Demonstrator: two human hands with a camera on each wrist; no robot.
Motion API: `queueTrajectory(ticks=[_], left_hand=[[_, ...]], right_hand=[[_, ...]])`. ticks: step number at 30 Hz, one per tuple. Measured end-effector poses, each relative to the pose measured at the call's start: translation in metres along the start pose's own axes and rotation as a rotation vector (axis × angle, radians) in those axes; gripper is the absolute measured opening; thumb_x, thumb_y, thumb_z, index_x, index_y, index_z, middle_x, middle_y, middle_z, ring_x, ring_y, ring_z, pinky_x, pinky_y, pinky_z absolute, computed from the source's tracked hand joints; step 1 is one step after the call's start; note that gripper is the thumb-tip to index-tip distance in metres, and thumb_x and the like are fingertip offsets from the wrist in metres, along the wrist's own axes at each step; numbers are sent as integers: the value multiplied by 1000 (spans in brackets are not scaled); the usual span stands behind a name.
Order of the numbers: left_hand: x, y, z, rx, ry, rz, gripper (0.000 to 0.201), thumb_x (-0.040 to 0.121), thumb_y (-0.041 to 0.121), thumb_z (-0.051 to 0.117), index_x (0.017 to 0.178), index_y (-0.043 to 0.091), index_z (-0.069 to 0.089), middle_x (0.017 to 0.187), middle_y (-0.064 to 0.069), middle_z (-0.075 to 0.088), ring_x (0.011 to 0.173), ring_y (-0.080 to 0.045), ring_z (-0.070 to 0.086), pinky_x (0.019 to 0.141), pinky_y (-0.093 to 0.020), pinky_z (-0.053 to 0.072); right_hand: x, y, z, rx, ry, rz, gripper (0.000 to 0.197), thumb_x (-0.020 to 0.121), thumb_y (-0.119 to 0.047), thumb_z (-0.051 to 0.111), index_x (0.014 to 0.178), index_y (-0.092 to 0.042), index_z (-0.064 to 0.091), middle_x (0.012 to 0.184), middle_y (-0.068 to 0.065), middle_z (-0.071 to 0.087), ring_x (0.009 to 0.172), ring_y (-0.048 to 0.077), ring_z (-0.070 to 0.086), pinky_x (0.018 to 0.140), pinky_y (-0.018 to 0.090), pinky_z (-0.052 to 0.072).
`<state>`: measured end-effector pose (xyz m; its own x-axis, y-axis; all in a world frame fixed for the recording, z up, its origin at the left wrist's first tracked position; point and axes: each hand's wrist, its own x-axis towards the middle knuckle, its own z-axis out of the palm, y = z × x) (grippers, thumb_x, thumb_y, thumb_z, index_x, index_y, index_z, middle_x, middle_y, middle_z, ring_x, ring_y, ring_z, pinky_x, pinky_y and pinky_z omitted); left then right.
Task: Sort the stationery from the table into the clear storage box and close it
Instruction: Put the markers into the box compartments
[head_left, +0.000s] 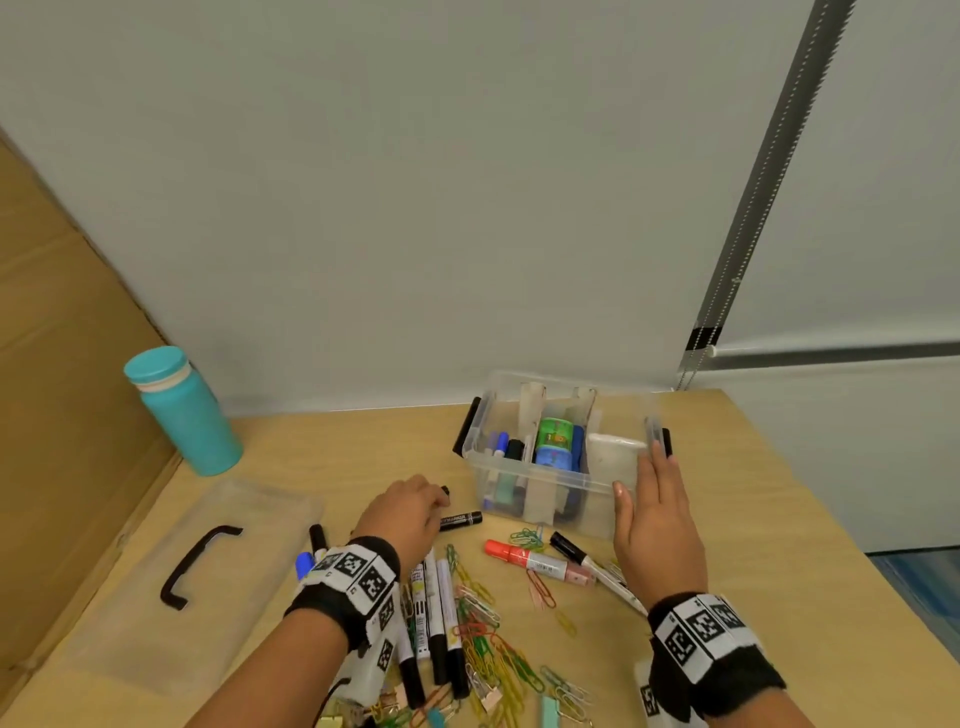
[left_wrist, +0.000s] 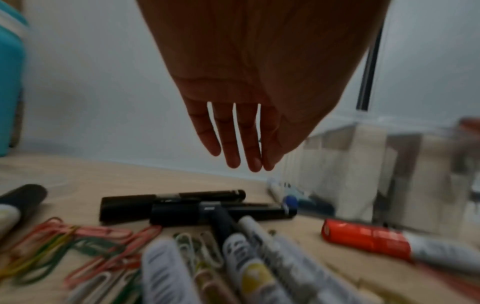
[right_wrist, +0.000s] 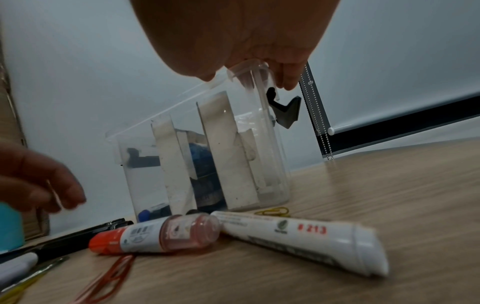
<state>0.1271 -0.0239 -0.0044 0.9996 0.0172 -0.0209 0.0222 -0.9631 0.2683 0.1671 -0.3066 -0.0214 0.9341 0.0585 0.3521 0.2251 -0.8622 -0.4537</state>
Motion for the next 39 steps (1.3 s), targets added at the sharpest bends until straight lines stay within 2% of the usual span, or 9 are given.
queueTrajectory(ticks=[3, 7, 9, 12, 15, 23, 31, 36, 39], left_hand=[[5, 4, 13, 170, -155, -13, 38, 95, 18, 42, 131, 27, 50, 131, 1, 49, 116, -22, 47, 95, -37, 44], [15, 11, 17, 319, -220, -96, 37, 93, 12, 45, 128, 22, 52, 127, -3, 53, 114, -26, 48, 89, -40, 47], [20, 15, 17, 365, -252, -111, 35, 91, 12, 48, 125, 19, 54, 124, -5, 54, 114, -26, 48, 88, -40, 48], [26, 21, 18, 409, -279, -118, 33, 91, 11, 50, 124, 15, 54, 124, -8, 53, 116, -28, 48, 89, -40, 46], [29, 23, 15, 428, -310, -141, 31, 90, 9, 51, 121, 11, 54, 123, -10, 55, 113, -29, 53, 88, -39, 46], [5, -3, -24, -75, 2, -177, 27, 89, 28, 57, 116, 30, 55, 108, 8, 56, 82, -12, 60, 77, -32, 55], [-52, -47, -58, -466, 221, -81, 23, 88, 16, 60, 106, 32, 58, 106, 12, 55, 84, 1, 59, 72, -15, 50], [-76, -61, -55, -529, 237, -67, 27, 88, 11, 60, 98, 35, 58, 104, 15, 58, 97, 2, 57, 73, -9, 47], [-84, -64, -48, -554, 258, -45, 26, 87, 9, 60, 99, 33, 61, 105, 15, 60, 98, 5, 56, 77, -7, 49]], right_hand=[[-8, 0, -4, 180, 57, 28, 64, 96, -33, 39, 150, -14, 12, 158, 2, 4, 138, 18, 26, 110, 33, 31], [-25, 12, -11, 251, 202, 120, 43, 87, -11, 54, 126, -9, 34, 122, 10, 35, 109, 27, 45, 92, 39, 45], [-32, 21, -16, 142, 52, 153, 29, 88, -14, 52, 113, -11, 40, 108, 5, 42, 99, 23, 47, 81, 34, 43], [-43, 29, -16, -152, -493, 150, 19, 92, -27, 47, 109, -22, 40, 110, -1, 46, 100, 17, 46, 82, 29, 44], [-48, 26, -12, -309, -655, 74, 23, 96, -25, 39, 119, -22, 41, 123, -1, 45, 113, 18, 41, 88, 28, 43], [-32, -18, -56, -81, -438, -109, 7, 93, -35, 50, 90, -31, 46, 86, -11, 55, 71, 5, 54, 60, 22, 46], [6, -92, -81, 305, 8, -390, 19, 93, -34, 50, 106, -24, 58, 94, -14, 60, 81, 0, 59, 69, 14, 49], [56, -116, -32, -22, 46, -375, 19, 93, -29, 54, 108, -20, 61, 96, -3, 66, 82, 14, 60, 68, 24, 46], [76, -123, -5, -261, -113, -302, 24, 96, -33, 46, 105, -21, 65, 98, -1, 69, 93, 19, 61, 87, 36, 42]])
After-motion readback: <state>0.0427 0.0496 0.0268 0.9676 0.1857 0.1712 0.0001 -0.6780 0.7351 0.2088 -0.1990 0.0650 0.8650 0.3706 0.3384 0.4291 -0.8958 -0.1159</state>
